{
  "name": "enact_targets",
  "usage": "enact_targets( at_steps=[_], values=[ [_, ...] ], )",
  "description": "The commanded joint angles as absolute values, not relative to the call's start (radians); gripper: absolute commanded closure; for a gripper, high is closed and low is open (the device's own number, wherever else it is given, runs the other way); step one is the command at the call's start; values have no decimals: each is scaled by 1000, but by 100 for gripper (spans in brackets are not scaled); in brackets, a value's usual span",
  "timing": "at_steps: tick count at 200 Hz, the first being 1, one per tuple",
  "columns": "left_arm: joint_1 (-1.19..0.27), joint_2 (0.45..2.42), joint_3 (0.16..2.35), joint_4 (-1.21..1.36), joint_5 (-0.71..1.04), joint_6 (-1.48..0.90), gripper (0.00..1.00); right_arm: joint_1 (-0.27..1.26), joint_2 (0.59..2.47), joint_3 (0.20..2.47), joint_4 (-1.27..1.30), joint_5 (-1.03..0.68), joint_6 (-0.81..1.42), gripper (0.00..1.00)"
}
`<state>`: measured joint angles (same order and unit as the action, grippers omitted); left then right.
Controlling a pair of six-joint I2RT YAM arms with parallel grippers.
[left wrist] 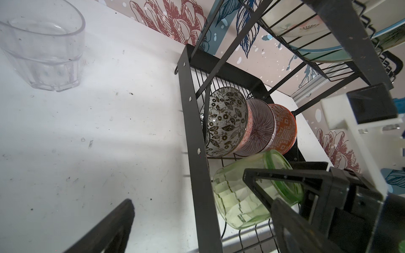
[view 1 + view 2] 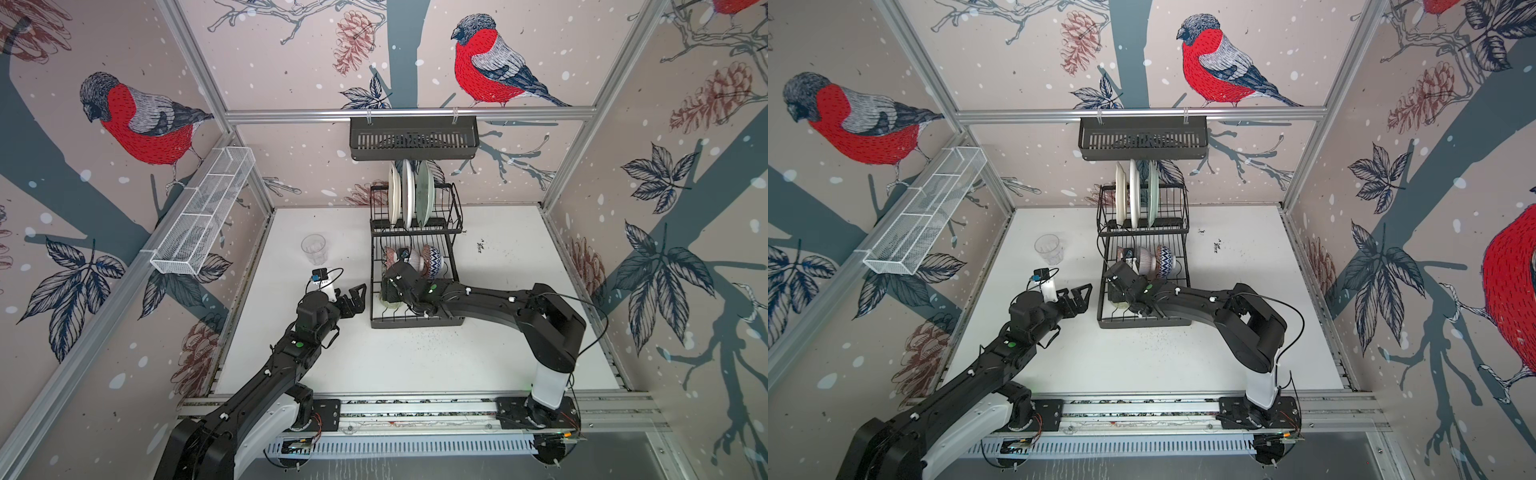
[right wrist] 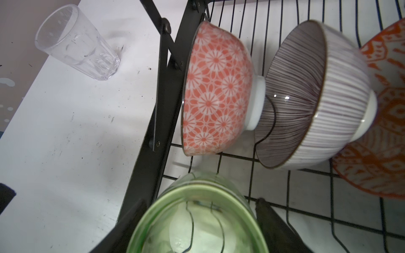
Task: Unload the mixed dishes from the dish rack
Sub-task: 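Close the right gripper around the green glass tumbler in the lower tier, then lift the tumbler out with the right gripper while the left gripper approaches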
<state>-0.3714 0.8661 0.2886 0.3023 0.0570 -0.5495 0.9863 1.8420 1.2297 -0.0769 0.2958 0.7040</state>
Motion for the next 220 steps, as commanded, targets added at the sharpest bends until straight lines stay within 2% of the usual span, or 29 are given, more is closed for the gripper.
enact_targets(
  at_steps=[1,124,220],
  values=[
    [-373,868,304,304,46,-545,3,984,1820,1227,-74,291,709,46],
    [-373,877,304,336,16,-526,3,931,1732,1145,-5,161,741,48],
    [-373,949,336,442,148,-566,3,876,1603,1034,79,125,749,48]
  ],
)
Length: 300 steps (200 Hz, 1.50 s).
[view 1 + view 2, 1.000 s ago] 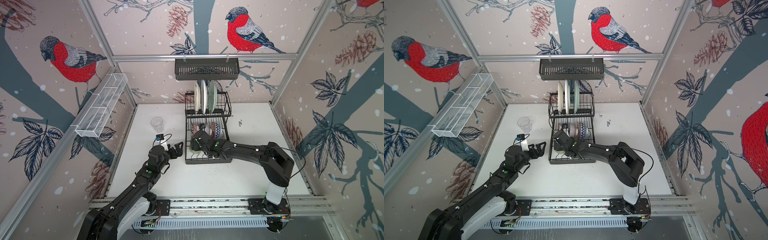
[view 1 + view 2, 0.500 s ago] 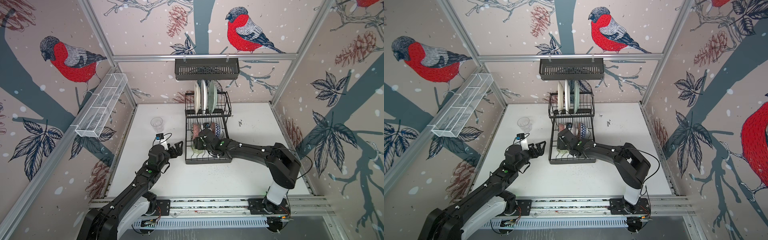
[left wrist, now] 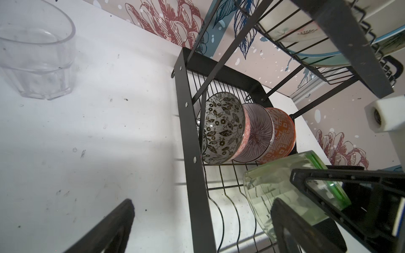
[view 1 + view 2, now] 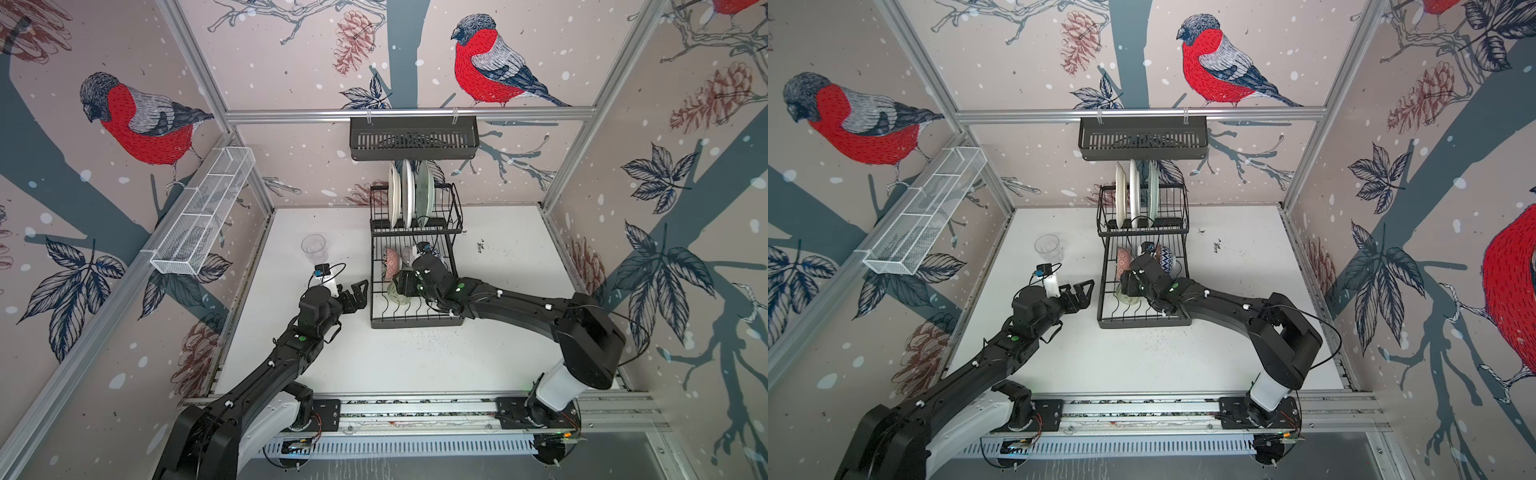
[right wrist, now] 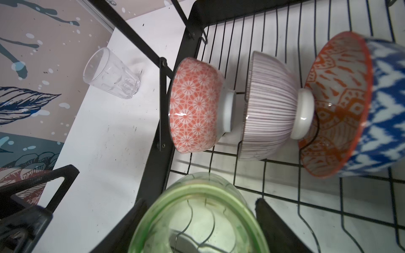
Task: Unload the mixed dishes from the dish rack
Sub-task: 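Lift the tumbler out with the right gripper while the left gripper approaches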
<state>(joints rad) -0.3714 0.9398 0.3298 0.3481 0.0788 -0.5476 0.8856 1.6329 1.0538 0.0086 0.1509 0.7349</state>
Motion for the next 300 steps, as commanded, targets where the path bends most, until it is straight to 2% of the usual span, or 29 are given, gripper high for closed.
enact_targets(
  at_steps=[1,66,164,212,300],
  values=[
    [-373,949,337,444,151,-568,3,875,1601,1033,80,125,749,48],
    [-378,988,342,575,322,-645,8,828,1506,967,140,97,753,48],
    [-474,998,357,656,329,-744,14,793,1437,962,213,42,755,49],
    [-523,1075,385,760,349,-797,15,772,1393,938,246,-6,778,49],
    [-612,1235,462,938,388,-833,25,746,1324,892,286,-74,817,49]
  ],
)
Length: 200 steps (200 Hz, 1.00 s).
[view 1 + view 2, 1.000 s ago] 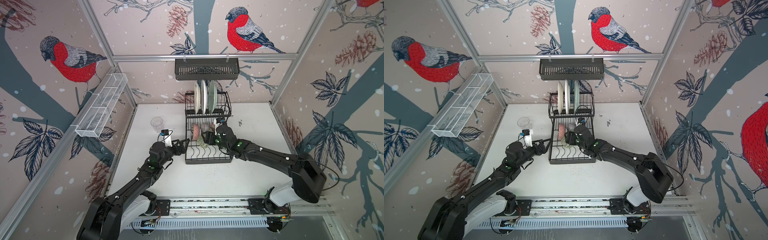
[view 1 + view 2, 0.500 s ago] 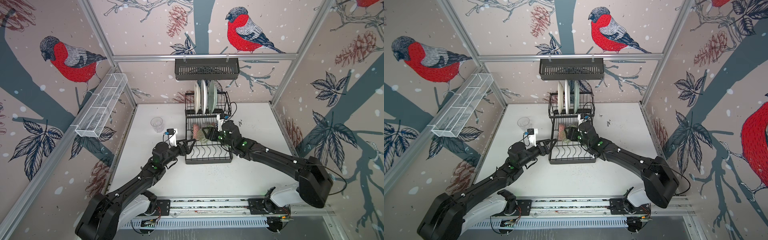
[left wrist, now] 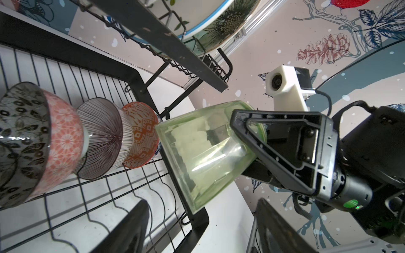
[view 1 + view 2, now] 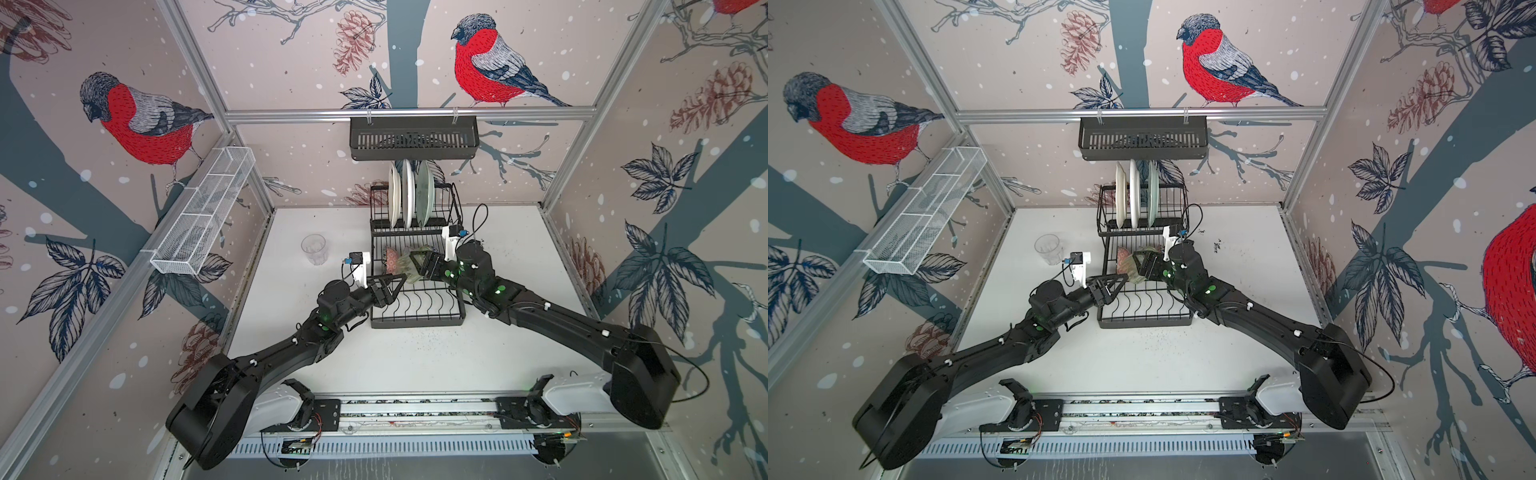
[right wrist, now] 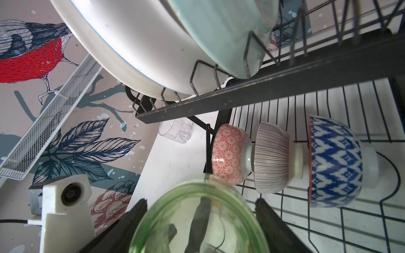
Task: Unload the mixed dishes from the dish rack
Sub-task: 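Lift the tumbler out with the right gripper while the left gripper approaches, then grasp the tumbler with the left gripper, then open the right gripper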
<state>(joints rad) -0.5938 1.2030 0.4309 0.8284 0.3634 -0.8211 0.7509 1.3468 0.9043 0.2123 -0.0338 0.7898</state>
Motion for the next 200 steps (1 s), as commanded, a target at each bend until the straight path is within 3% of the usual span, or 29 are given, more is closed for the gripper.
enact_targets(
  at_steps=[1,200],
  values=[
    [-612,1236,463,939,388,-833,25,746,1324,891,286,-75,818,49],
    [-641,1312,488,1119,387,-862,55,721,1347,849,411,-263,949,49]
  ],
)
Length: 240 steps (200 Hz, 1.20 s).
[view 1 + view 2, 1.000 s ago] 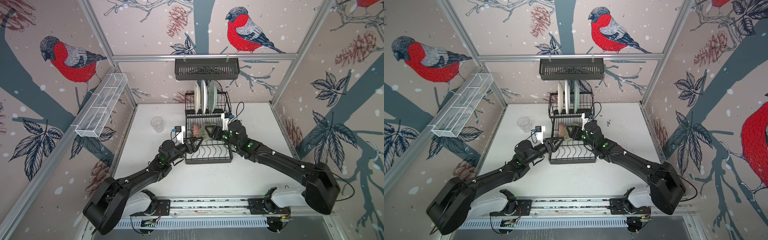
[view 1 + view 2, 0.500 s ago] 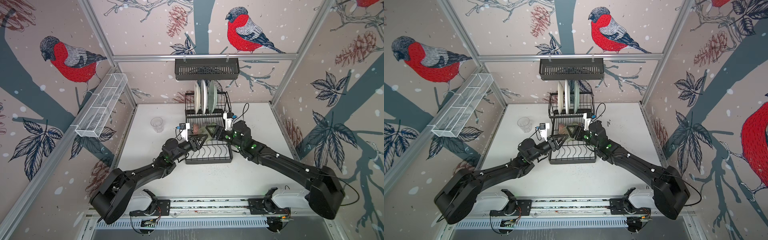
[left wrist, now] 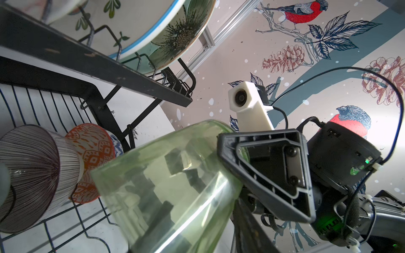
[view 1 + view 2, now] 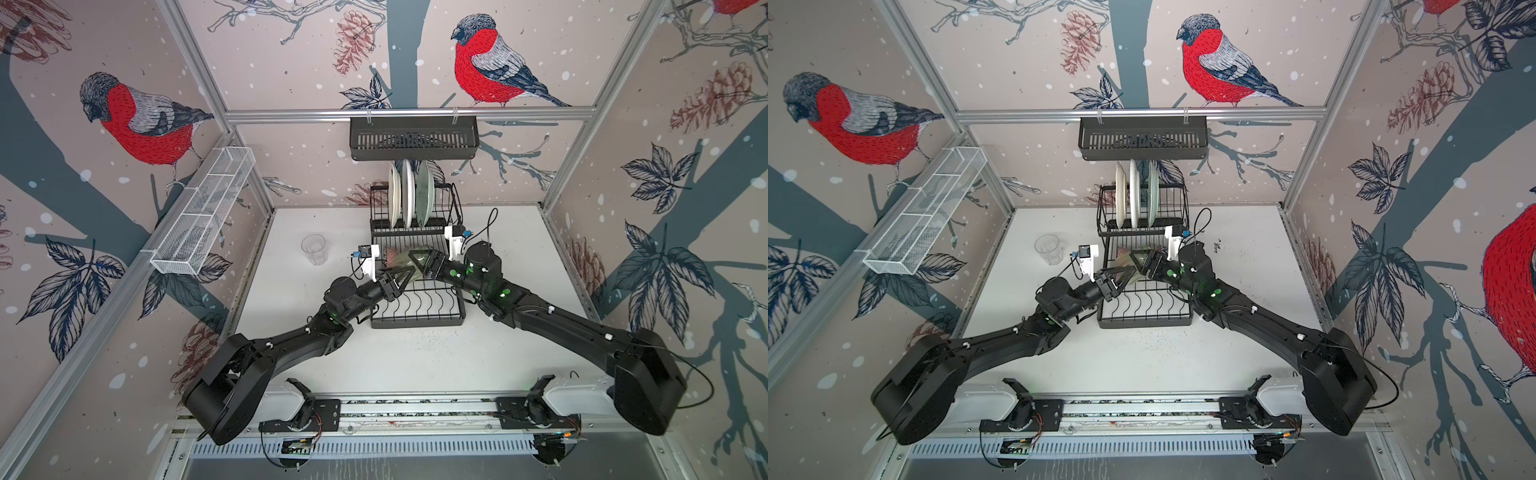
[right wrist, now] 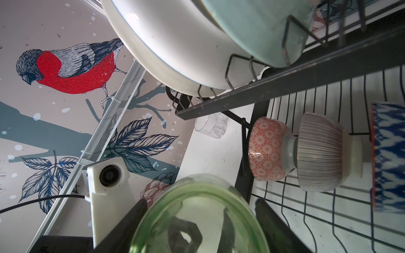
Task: Unload the mixed dishes from the dish rack
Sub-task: 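Grasp the tumbler with the left gripper, then open the right gripper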
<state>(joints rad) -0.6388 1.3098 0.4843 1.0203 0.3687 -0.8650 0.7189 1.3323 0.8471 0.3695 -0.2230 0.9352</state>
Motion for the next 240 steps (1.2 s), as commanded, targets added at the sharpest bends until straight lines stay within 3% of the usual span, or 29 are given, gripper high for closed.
enact_targets(
  at_steps=[1,65,97,156,240],
  values=[
    [-641,1312,488,1120,387,-861,56,721,1347,849,412,-263,950,49],
    [-641,1333,495,1097,394,-857,100,719,1353,849,392,-255,941,37],
    [-641,1326,494,1072,381,-852,100,717,1346,846,388,-249,935,22],
    [-641,1283,497,990,356,-802,100,702,1317,832,372,-213,907,5],
    [-643,1243,504,885,305,-768,100,693,1270,811,323,-161,864,0]
  ],
)
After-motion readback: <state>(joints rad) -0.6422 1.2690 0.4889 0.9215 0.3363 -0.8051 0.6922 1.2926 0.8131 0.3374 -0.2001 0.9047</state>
